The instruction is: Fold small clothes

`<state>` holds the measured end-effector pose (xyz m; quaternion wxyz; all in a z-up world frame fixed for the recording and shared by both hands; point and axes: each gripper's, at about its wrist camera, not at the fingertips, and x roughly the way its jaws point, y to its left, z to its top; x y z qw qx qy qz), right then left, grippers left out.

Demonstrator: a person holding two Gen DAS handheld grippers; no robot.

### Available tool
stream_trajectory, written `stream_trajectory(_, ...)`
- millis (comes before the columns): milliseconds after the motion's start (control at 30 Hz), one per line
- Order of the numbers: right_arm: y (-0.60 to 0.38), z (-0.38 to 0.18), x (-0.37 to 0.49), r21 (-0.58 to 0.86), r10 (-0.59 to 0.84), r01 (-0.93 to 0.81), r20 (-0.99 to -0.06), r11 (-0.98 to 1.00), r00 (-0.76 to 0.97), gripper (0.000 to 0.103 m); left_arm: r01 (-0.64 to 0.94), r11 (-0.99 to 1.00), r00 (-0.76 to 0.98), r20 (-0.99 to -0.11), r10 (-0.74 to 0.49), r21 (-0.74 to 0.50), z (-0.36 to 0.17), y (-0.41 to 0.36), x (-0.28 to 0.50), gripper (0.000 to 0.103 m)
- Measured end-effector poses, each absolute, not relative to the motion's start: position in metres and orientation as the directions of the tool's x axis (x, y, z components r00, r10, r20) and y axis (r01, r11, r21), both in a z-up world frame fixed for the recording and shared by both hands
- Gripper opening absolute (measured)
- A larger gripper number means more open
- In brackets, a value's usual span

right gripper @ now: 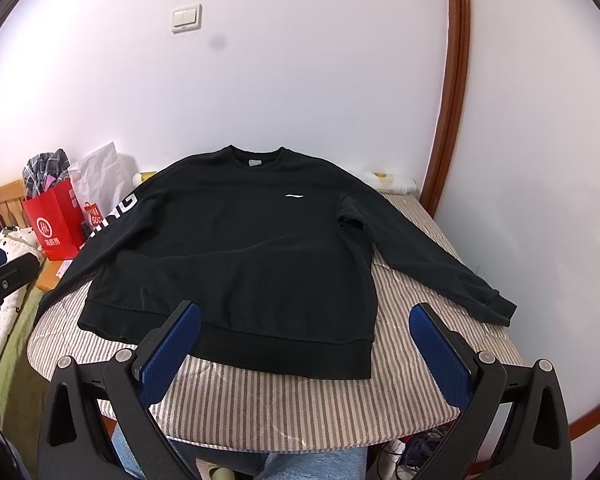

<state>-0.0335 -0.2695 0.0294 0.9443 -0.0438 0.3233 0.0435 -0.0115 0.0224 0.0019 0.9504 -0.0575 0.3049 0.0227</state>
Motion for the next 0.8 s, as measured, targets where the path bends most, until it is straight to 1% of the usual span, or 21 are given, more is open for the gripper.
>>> stream_trajectory(633, -0.260, 0.022, -0.033, -0.076, 0.038, -0.108, -0.622, 0.991, 0.782, 0.102, -0.076, 0.992, 0.814, -0.581, 0.004, -0.099, -0.002, 0.028, -0.011, 0.103)
stream_trajectory(800, -0.257, 0.014, -0.028, -0.082, 0.033, -0.108, -0.630, 0.991, 0.776, 0.102, -0.070, 0.990, 0.816, -0.578, -0.013, -0.121, -0.008, 0.035, -0.005, 0.103)
